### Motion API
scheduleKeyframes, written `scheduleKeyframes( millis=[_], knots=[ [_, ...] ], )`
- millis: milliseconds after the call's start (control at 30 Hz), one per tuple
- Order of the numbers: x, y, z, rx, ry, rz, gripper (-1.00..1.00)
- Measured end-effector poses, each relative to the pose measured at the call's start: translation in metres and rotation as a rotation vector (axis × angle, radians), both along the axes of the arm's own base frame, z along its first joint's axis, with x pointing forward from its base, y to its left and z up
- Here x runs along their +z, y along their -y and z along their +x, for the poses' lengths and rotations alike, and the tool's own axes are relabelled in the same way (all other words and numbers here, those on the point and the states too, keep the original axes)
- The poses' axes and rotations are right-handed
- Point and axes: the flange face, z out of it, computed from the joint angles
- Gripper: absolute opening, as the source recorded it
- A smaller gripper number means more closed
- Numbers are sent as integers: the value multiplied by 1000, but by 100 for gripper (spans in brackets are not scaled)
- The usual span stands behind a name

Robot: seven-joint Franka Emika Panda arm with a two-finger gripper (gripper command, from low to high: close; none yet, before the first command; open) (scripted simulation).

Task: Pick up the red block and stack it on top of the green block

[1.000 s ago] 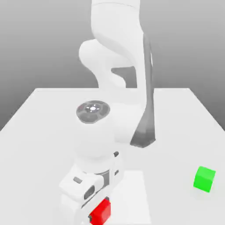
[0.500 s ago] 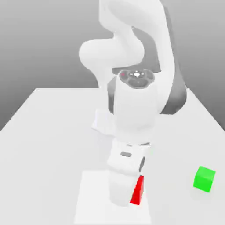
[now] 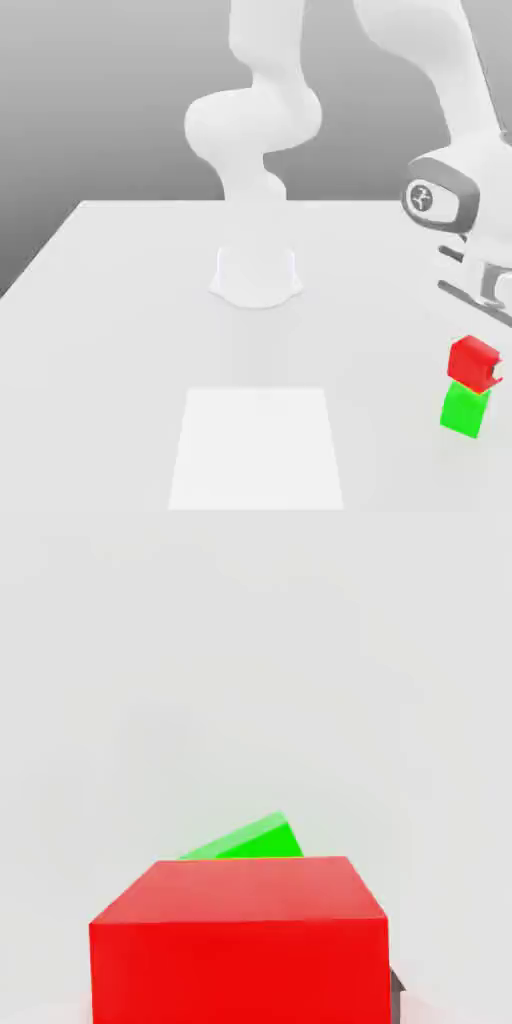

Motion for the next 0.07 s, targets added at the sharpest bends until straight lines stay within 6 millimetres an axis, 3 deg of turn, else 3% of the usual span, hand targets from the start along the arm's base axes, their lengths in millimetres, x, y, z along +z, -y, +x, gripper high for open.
scheduleKeyframes(
  millis=[67],
  knots=[
    [0,0,0,0,0,0,100]
  ],
)
